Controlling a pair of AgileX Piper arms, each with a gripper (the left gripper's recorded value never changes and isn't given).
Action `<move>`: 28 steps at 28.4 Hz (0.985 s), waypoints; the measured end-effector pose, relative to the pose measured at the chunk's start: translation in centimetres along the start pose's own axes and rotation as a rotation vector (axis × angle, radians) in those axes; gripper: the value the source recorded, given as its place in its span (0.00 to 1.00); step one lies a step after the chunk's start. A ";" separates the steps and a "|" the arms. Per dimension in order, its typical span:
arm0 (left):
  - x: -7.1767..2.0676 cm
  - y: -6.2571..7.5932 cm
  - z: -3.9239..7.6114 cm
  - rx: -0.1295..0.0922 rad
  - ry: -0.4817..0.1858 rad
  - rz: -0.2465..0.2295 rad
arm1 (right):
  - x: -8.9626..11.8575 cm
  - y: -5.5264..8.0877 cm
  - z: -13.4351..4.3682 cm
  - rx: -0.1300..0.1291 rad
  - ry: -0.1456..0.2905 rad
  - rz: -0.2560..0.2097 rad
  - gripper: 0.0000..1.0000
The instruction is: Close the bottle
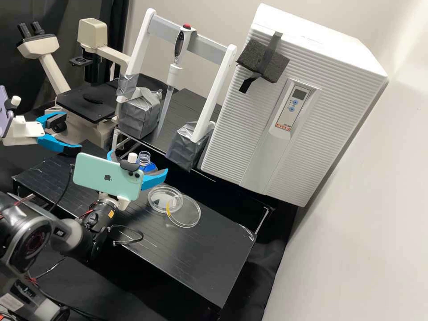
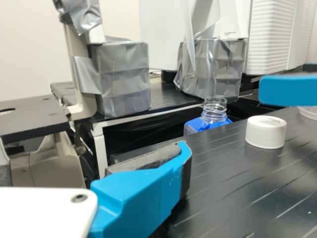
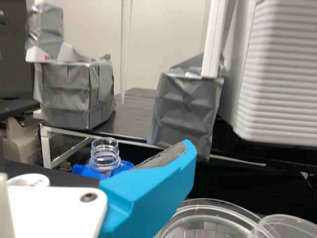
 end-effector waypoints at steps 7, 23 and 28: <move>0.04 0.0 0.0 0.000 0.000 -0.004 | -0.5 0.5 -1.0 -0.063 0.087 0.003 1.00; 0.23 0.1 0.2 -0.004 0.003 -0.001 | -1.7 -1.5 -0.5 -0.112 0.130 -0.152 1.00; 0.21 0.1 0.2 -0.003 0.004 -0.003 | -1.8 -2.0 -0.2 -0.106 0.119 -0.180 1.00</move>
